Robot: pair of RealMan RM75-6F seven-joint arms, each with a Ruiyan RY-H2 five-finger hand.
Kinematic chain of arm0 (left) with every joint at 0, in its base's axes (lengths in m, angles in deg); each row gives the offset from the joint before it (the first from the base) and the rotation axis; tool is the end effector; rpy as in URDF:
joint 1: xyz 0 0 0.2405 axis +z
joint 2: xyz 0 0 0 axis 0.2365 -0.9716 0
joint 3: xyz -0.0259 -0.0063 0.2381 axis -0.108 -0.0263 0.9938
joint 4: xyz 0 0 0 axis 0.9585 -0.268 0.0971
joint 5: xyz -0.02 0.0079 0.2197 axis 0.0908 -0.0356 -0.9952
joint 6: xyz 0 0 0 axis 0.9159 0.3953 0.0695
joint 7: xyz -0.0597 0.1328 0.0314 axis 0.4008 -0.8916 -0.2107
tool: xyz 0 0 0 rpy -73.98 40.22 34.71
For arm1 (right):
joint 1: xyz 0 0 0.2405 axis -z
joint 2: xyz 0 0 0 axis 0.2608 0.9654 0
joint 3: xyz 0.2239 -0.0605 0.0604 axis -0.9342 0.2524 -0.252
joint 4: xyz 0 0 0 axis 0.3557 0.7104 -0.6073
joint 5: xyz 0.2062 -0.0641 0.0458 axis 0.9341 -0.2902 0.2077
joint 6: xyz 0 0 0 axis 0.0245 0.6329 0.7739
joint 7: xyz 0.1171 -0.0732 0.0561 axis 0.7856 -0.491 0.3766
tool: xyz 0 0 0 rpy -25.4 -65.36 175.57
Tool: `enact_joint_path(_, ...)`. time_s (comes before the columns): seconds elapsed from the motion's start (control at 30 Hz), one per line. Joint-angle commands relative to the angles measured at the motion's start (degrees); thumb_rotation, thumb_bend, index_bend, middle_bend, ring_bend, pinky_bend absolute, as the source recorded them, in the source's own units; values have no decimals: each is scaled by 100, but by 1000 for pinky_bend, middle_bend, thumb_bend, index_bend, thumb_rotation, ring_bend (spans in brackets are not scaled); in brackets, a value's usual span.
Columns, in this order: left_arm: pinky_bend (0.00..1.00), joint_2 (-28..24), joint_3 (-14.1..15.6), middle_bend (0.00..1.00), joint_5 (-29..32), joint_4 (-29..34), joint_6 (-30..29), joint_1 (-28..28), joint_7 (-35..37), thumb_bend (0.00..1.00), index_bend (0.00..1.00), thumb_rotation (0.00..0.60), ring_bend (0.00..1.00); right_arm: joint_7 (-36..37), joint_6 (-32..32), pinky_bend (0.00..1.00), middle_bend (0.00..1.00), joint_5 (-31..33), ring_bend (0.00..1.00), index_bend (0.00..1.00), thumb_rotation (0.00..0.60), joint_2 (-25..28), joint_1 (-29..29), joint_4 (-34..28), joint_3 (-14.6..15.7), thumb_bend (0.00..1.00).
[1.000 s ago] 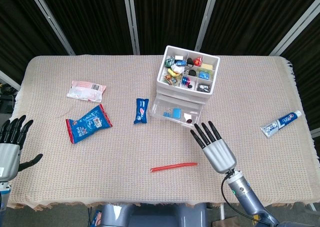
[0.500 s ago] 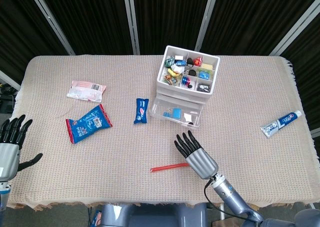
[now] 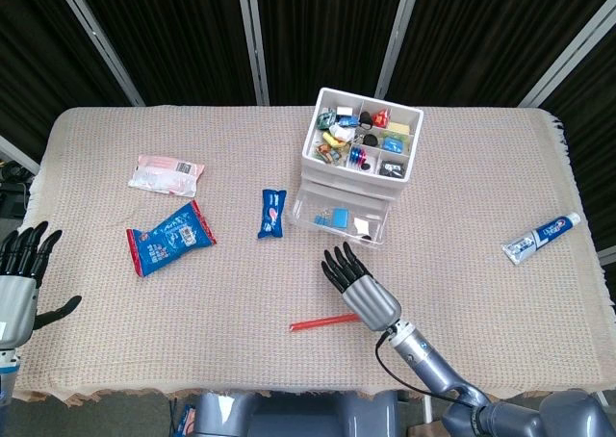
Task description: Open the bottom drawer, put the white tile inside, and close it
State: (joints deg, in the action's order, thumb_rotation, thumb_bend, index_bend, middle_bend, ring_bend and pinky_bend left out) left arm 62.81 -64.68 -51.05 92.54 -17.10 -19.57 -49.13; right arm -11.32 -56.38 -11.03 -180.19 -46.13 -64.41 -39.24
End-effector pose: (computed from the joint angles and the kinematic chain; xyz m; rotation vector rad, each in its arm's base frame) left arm -0.2838 0.1933 0.1330 -1.3910 -0.7383 -0.9891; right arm -0.1591 -0.2617 -0.0806 1.9130 0.3104 0.6546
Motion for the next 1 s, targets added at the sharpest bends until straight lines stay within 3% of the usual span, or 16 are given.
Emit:
enact_joint_path(0.03,0,-3,-6,0,13,7,4,0,-2,137,73,600,0,-25,74,0,0,-58,0,1,600,-96,-85,193,-16,222)
enact_joint_path(0.6,0,-9,-28,0,103,57,55,-1,-35,136,73,600,0,-67,380,0,0,104,0,25,600,-369,-349,1007,-237,224)
enact_joint_path(1.0,0,-11,-24,0,104,72,60,1,-43,135,73,600,0,-85,394,0,0,298,0,30,600,-359,-384,1158,-405,225)
